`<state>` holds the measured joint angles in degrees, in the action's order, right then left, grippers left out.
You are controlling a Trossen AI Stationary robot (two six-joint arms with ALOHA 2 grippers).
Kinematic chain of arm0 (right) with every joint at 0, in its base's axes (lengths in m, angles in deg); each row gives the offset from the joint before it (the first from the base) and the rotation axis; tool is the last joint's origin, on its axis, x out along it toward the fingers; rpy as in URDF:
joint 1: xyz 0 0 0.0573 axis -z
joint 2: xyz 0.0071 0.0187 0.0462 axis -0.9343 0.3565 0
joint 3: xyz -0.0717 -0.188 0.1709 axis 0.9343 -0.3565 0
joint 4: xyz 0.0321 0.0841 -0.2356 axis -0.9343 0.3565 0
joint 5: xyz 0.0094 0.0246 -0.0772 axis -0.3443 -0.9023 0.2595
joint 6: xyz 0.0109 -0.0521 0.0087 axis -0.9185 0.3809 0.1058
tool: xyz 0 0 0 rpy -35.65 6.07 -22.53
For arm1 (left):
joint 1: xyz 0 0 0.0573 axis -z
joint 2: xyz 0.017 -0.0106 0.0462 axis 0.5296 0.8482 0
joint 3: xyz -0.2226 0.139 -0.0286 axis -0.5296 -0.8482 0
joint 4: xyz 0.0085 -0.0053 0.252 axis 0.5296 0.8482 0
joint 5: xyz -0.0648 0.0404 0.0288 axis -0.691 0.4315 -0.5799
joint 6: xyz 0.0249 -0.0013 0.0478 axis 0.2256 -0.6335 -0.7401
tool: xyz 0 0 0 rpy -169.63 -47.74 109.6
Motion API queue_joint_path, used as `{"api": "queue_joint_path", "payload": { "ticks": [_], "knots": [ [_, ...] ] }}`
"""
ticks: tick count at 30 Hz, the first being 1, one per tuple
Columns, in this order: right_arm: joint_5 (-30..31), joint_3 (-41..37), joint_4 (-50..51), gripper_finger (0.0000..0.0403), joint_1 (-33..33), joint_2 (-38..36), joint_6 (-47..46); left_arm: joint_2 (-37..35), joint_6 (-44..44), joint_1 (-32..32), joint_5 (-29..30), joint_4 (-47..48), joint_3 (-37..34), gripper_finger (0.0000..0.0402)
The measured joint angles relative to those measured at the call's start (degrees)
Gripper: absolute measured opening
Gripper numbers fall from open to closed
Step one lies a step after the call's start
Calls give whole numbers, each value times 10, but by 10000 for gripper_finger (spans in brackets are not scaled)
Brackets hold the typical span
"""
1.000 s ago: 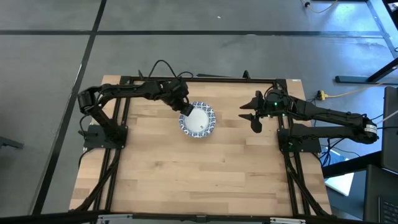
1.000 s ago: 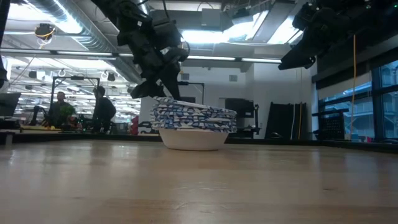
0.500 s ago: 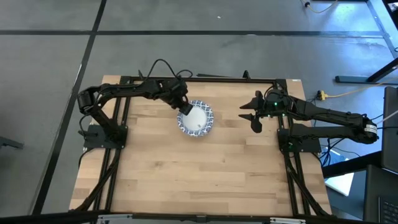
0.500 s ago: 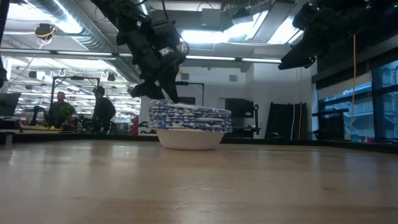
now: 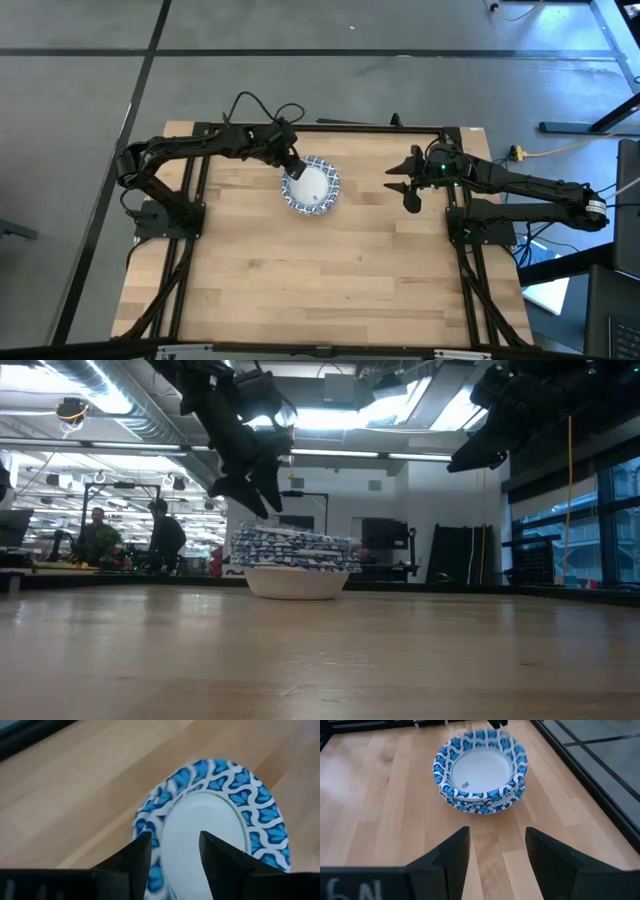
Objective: Nest bowls inside each other
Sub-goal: Stack the blue patterned bowl on the stacked blue patterned bowls, then return to Home Position
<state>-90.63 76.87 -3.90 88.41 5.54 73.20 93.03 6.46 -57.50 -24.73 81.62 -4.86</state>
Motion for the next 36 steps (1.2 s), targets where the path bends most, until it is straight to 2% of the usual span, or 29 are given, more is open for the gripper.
{"api": "queue_joint_path", "payload": {
  "ticks": [6,13,18,24,31,36],
  "knots": [
    [9,0,0,193,0,0,1,-8,-15,1,59,54,0,160],
    [50,0,-5,193,0,0,12,-20,-54,30,265,60,0,158],
    [55,0,-39,193,4,-22,27,-85,-80,44,257,-4,0,159],
    [58,0,-45,193,16,-87,42,-197,-113,63,256,-12,0,160],
    [58,0,-64,193,32,-152,58,-302,-181,117,267,-54,0,160],
    [59,-2,-68,193,43,-180,69,-348,-209,156,311,-63,-5,160]
  ]
}}
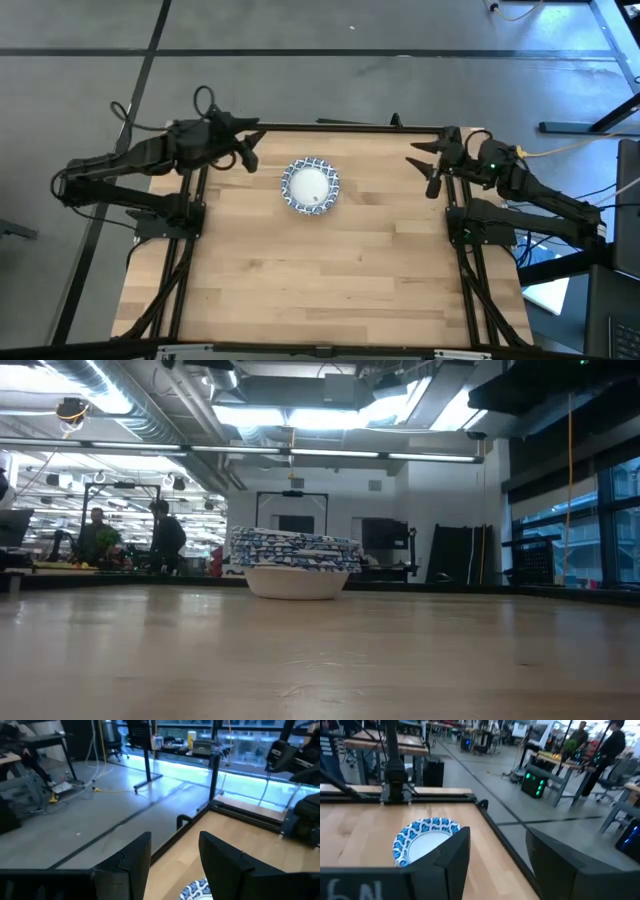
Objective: Nest bowls inside each other
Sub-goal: Return to Home Position
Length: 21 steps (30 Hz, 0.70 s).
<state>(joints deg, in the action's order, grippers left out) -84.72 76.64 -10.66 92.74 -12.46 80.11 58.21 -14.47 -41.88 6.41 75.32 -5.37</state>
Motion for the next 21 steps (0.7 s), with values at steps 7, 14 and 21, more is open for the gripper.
{"api": "queue_joint_path", "payload": {
  "ticks": [7,14,21],
  "knots": [
    [1,-94,-79,193,24,-55,-29,-87,-1,23,23,-81,-119,160],
    [0,-146,-109,193,31,-98,-51,-182,30,24,13,-111,-254,160],
    [-6,-196,-112,193,31,-132,-91,-265,49,28,11,-172,-381,160]
  ]
}}
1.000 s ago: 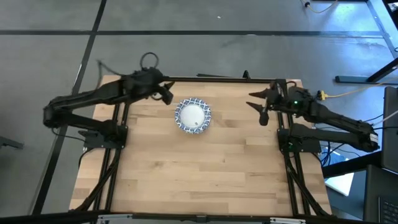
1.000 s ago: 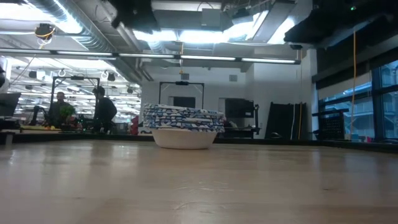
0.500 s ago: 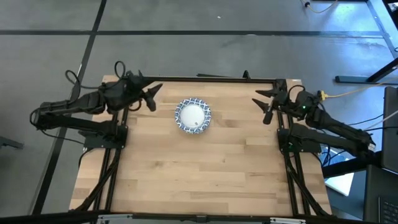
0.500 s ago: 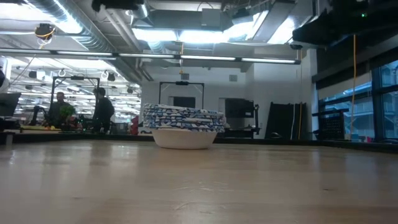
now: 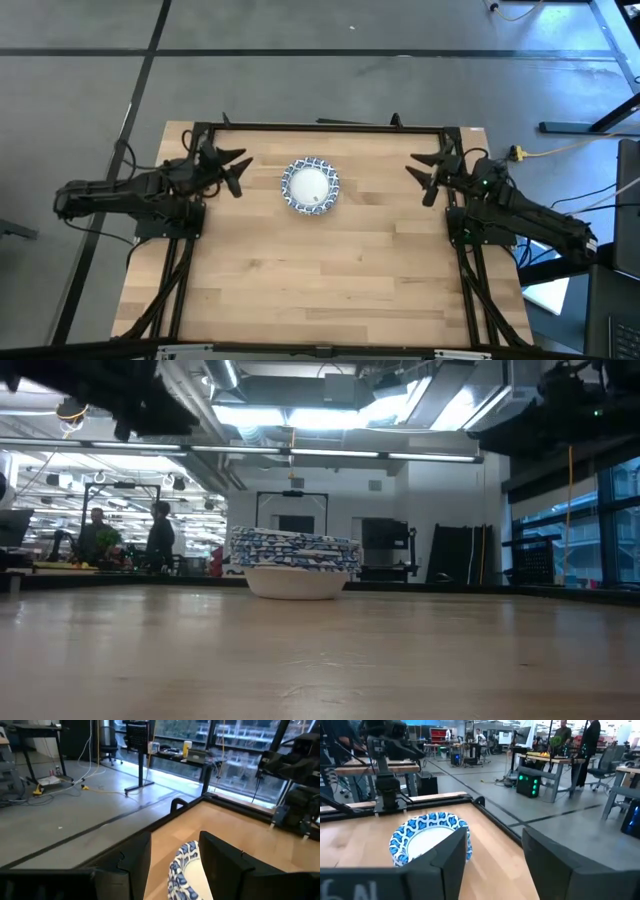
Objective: Nest bowls inside each other
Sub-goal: Return to Home Position
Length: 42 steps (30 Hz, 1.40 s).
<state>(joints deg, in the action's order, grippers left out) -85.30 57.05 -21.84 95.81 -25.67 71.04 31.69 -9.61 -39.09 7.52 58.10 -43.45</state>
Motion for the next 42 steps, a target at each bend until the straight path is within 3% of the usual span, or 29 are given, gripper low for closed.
{"api": "queue_joint_path", "payload": {
  "ticks": [12,23,29,36,42],
  "knots": [
    [0,-53,19,193,0,-17,-83,-84,105,1,-32,-19,-133,160],
    [0,-56,78,193,0,-17,-103,-84,103,1,-41,-14,-145,160],
    [0,-56,76,193,0,-17,-102,-84,104,1,-44,-11,-145,160],
    [0,-56,78,193,0,-17,-97,-83,114,1,-59,56,-145,160],
    [0,-56,76,193,0,-17,-88,-83,119,1,-65,46,-145,160]
  ]
}}
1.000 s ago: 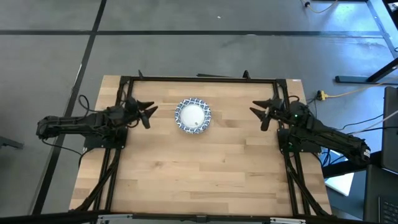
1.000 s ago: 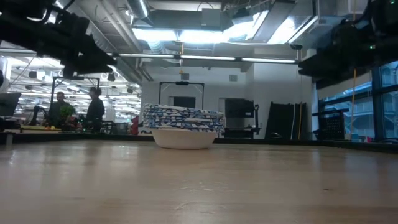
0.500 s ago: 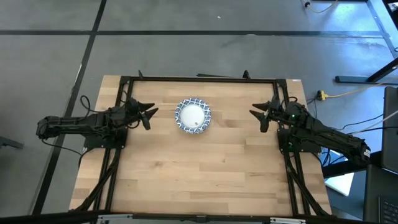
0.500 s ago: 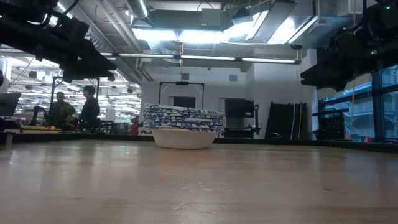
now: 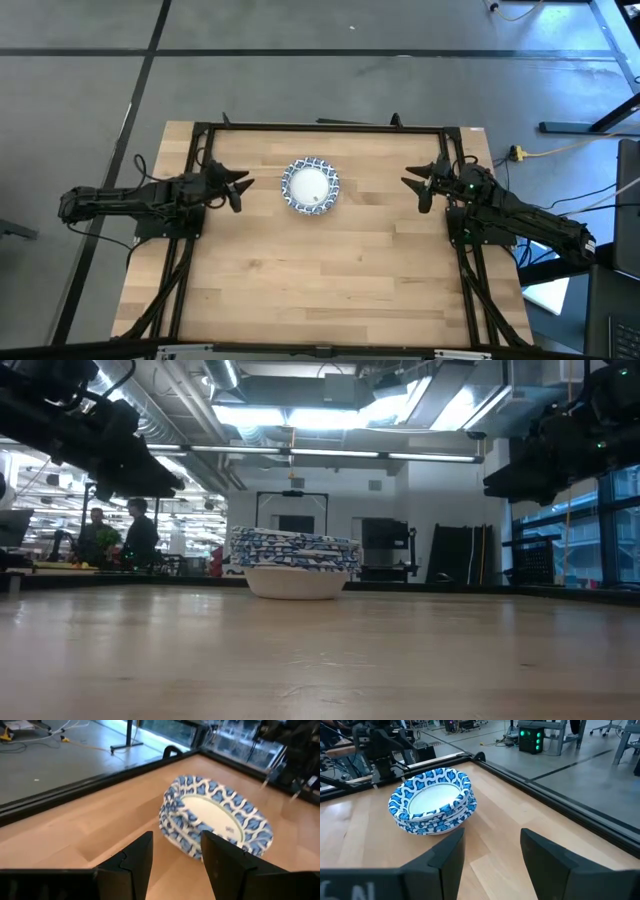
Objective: Nest bowls inside each other
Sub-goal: Return to Home Position
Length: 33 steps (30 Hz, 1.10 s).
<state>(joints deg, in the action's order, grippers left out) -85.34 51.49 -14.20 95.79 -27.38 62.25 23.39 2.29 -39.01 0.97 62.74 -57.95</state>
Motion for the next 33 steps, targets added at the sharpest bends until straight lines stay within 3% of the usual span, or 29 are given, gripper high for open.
{"api": "queue_joint_path", "payload": {
  "ticks": [10,18,30,33],
  "knots": [
    [-10,0,0,193,0,0,2,0,6,0,1,-52,-3,160],
    [-31,0,-15,193,0,0,13,0,2,0,-3,-196,-94,160],
    [-36,-2,-3,193,-1,0,22,0,13,0,-5,-158,-93,160],
    [-45,-39,-63,193,-1,-3,4,0,26,0,-9,-150,-93,160]
  ]
}}
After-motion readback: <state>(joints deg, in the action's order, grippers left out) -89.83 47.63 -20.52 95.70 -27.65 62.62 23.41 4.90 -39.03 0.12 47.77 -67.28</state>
